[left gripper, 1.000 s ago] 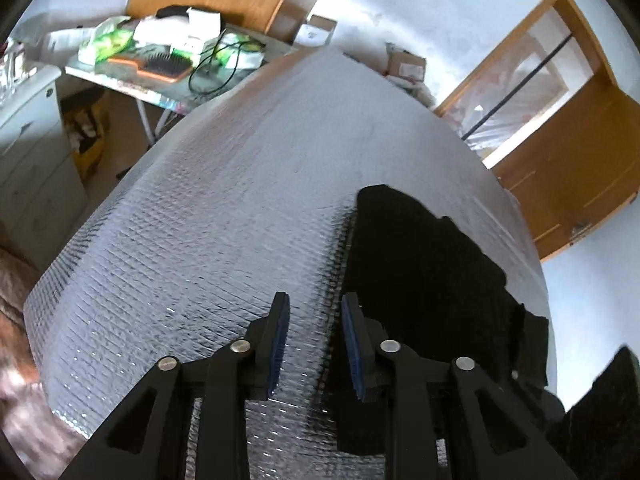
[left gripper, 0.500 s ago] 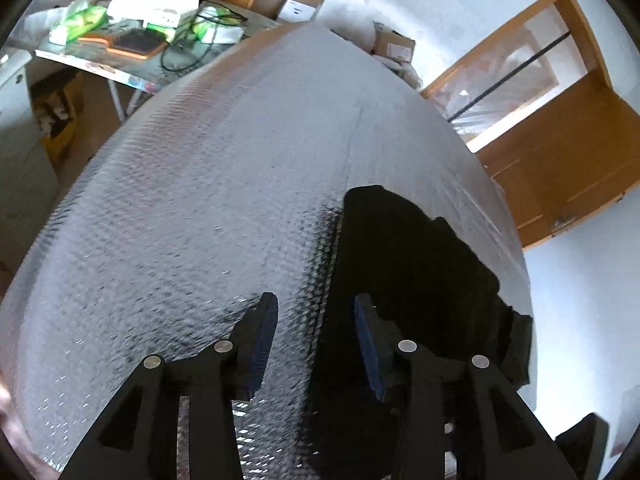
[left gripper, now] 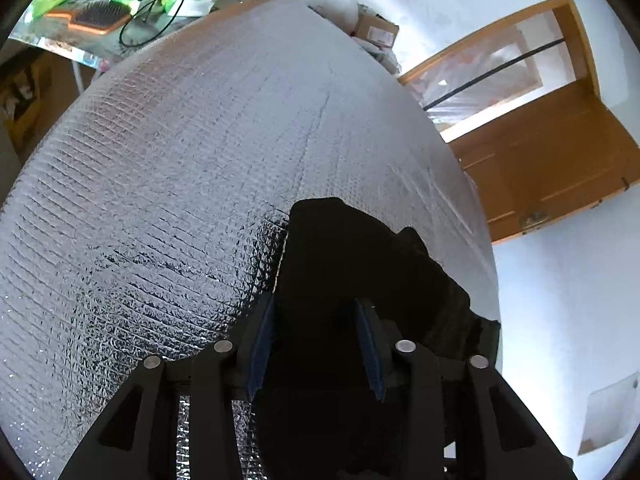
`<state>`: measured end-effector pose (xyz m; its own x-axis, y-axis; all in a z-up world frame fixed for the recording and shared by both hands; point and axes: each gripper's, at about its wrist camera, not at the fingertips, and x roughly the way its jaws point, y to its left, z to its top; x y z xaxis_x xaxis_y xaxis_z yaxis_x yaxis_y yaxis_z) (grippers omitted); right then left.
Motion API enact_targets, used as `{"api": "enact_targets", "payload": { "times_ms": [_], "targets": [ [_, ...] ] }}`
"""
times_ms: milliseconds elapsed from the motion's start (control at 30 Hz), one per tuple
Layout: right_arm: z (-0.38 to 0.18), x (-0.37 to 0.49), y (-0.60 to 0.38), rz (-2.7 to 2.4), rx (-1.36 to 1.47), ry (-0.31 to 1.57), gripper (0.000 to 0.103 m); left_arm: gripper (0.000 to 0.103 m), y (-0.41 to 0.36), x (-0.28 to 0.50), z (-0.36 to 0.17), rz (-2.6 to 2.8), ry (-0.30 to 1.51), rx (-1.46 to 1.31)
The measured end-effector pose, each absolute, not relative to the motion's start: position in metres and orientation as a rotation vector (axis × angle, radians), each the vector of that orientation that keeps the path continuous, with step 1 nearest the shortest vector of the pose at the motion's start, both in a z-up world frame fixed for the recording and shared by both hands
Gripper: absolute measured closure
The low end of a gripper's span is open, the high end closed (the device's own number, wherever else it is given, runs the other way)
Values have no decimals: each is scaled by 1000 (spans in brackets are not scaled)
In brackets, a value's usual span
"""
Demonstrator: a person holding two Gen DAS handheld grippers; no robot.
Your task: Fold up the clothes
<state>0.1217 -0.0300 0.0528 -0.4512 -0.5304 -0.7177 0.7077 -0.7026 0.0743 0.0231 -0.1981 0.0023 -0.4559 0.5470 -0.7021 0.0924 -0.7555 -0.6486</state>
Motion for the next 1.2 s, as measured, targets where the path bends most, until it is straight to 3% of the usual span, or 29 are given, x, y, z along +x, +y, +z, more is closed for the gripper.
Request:
{"api": "enact_targets", "payload": {
  "times_ms": [33, 233, 600, 1200],
  "targets": [
    [55, 122, -28, -2168, 953, 296, 89, 80, -197, 23, 2, 2280, -917, -1449],
    [65, 127, -18, -2173, 911, 247, 91, 91, -197, 29, 7, 2318, -943, -1432],
    [103, 142, -19, -2134, 812, 149, 91, 93, -209, 57, 65, 2428, -893, -1276],
    [166, 166, 66, -2232, 627, -11, 93, 93, -128, 69, 137, 2447, -708, -1105]
  ]
}}
